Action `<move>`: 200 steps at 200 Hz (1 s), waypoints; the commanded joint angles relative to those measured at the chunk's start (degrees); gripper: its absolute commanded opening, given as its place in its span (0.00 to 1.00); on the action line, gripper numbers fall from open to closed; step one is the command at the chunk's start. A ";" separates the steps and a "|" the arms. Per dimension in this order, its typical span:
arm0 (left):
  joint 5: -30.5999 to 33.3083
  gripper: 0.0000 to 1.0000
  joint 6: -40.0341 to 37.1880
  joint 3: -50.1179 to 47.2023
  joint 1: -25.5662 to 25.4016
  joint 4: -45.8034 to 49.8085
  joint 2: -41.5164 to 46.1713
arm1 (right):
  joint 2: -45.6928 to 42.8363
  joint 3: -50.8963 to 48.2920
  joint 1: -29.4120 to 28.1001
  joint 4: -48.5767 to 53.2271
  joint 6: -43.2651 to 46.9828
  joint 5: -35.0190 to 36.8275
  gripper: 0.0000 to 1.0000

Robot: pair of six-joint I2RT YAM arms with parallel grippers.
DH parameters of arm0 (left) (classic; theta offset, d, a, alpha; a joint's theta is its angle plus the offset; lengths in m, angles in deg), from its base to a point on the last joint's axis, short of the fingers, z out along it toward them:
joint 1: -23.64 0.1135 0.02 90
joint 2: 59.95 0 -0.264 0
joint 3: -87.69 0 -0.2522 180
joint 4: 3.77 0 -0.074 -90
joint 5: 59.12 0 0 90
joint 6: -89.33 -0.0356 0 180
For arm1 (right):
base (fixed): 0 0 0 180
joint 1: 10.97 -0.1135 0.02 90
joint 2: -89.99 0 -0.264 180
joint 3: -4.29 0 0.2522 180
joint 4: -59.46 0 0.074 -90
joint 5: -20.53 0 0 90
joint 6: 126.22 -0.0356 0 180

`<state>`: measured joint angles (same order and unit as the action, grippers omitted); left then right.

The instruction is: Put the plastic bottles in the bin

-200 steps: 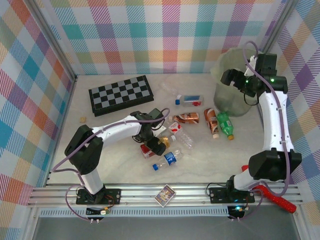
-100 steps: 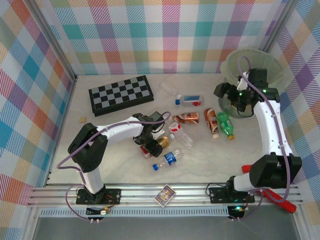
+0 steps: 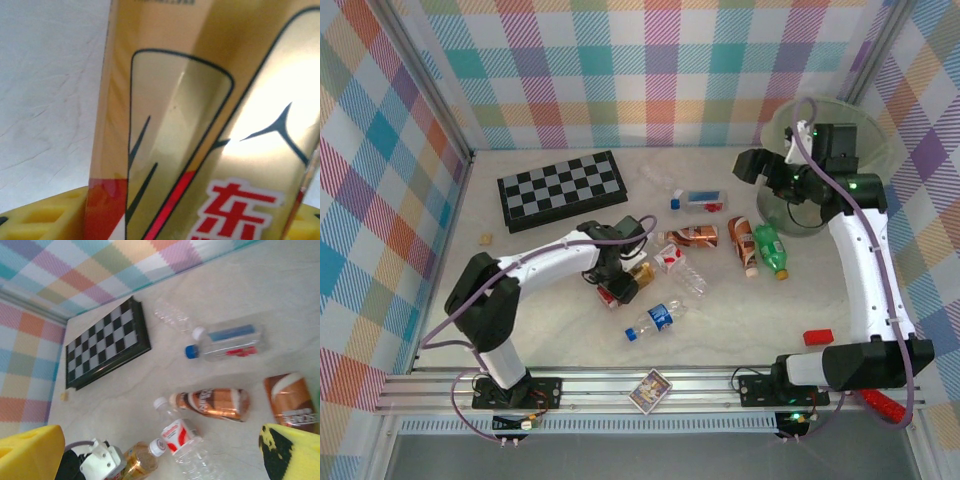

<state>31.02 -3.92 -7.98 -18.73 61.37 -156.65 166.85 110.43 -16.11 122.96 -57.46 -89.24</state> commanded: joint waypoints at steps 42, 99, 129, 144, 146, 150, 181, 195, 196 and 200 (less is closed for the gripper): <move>3.94 0.51 11.16 3.64 6.46 -2.75 7.06 | 3.46 -1.49 -10.18 -7.19 -6.99 -4.36 0.99; -9.51 0.51 21.77 4.11 6.87 -20.86 9.85 | 13.05 -2.95 -17.97 -16.75 -12.06 -10.61 0.99; -14.55 0.51 23.32 2.91 6.96 -25.81 11.20 | 15.83 -3.90 -18.06 -20.04 -14.11 -12.29 0.99; -15.44 0.52 24.66 2.64 7.17 -27.42 11.62 | 17.02 -4.04 -18.20 -20.92 -14.69 -13.45 0.99; -15.59 0.52 24.81 2.65 7.20 -27.65 11.67 | 17.19 -4.09 -18.33 -21.02 -14.75 -13.63 0.99; -15.92 0.52 25.19 2.65 7.26 -28.21 11.71 | 17.45 -4.08 -18.35 -21.25 -14.86 -14.00 0.99; -20.08 0.52 27.78 2.90 7.57 -32.88 10.62 | 19.19 -4.17 -18.71 -22.03 -15.24 -16.84 1.00; -21.87 0.52 28.40 3.00 7.61 -34.76 10.14 | 19.68 -4.31 -18.85 -22.14 -15.07 -17.36 0.99; -22.03 0.53 28.48 3.00 7.59 -34.85 10.10 | 19.71 -4.31 -18.85 -22.14 -15.07 -17.34 0.99; -22.68 0.53 28.59 3.00 7.61 -34.93 10.01 | 19.79 -4.36 -18.85 -22.13 -14.98 -17.43 0.98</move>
<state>13.60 22.27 -5.53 -11.65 32.21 -146.66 185.87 106.43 -34.58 102.98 -71.84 -103.32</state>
